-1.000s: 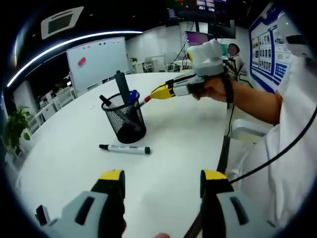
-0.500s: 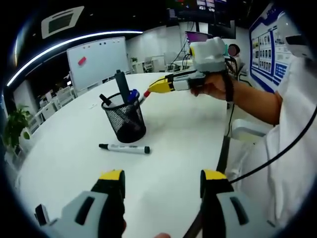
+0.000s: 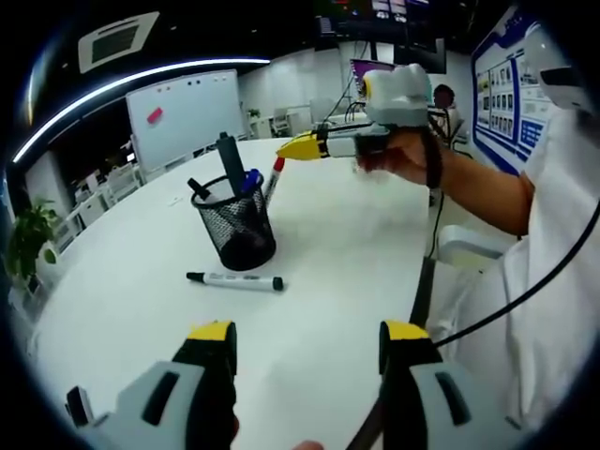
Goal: Place the scattered laser pointers and whiteboard markers into the pen holder and stack the scattered paper cups together
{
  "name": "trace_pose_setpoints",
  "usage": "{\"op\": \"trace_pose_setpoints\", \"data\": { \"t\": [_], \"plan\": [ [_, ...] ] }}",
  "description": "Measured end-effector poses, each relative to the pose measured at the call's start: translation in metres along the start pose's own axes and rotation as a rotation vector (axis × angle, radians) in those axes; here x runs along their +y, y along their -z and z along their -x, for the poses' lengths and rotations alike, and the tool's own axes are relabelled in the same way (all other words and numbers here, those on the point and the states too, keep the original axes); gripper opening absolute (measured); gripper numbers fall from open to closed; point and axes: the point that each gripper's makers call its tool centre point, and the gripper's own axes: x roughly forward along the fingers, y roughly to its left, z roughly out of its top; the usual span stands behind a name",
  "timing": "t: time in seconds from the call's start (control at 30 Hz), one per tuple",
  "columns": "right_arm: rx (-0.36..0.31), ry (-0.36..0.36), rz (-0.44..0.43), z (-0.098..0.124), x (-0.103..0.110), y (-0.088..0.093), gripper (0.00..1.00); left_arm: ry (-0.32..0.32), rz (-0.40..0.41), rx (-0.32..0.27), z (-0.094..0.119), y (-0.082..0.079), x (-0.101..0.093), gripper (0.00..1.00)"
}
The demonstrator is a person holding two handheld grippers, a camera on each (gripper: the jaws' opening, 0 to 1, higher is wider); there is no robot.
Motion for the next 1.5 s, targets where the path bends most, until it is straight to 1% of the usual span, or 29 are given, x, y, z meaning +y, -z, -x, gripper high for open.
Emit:
{"op": "trace_pose_setpoints", "data": {
  "t": [0.4, 0.63, 1.03, 1.3, 1.43, 1.5],
  "plan": [
    [-0.046, 0.002, -0.004, 0.0, -0.001, -0.018, 0.07, 0.0, 0.004, -0.003, 0.001, 0.001, 0.0, 0.62],
    [-0.059, 0.002, -0.006, 0.0, -0.003, -0.025, 0.07, -0.003, 0.006, -0.001, 0.001, 0.002, 0.001, 0.62],
    [-0.104, 0.006, -0.02, 0.005, -0.006, -0.042, 0.07, 0.0, 0.001, 0.002, 0.0, 0.0, 0.001, 0.62],
    [-0.144, 0.002, -0.023, 0.009, -0.006, -0.06, 0.07, -0.002, 0.0, -0.001, 0.001, 0.0, 0.002, 0.62],
    [-0.17, 0.006, -0.003, 0.011, -0.005, -0.07, 0.07, -0.006, -0.003, 0.002, 0.002, 0.001, 0.003, 0.62],
    [-0.182, -0.003, -0.002, 0.012, -0.002, -0.075, 0.07, -0.008, -0.004, 0.002, 0.002, 0.0, 0.003, 0.62]
  ]
}}
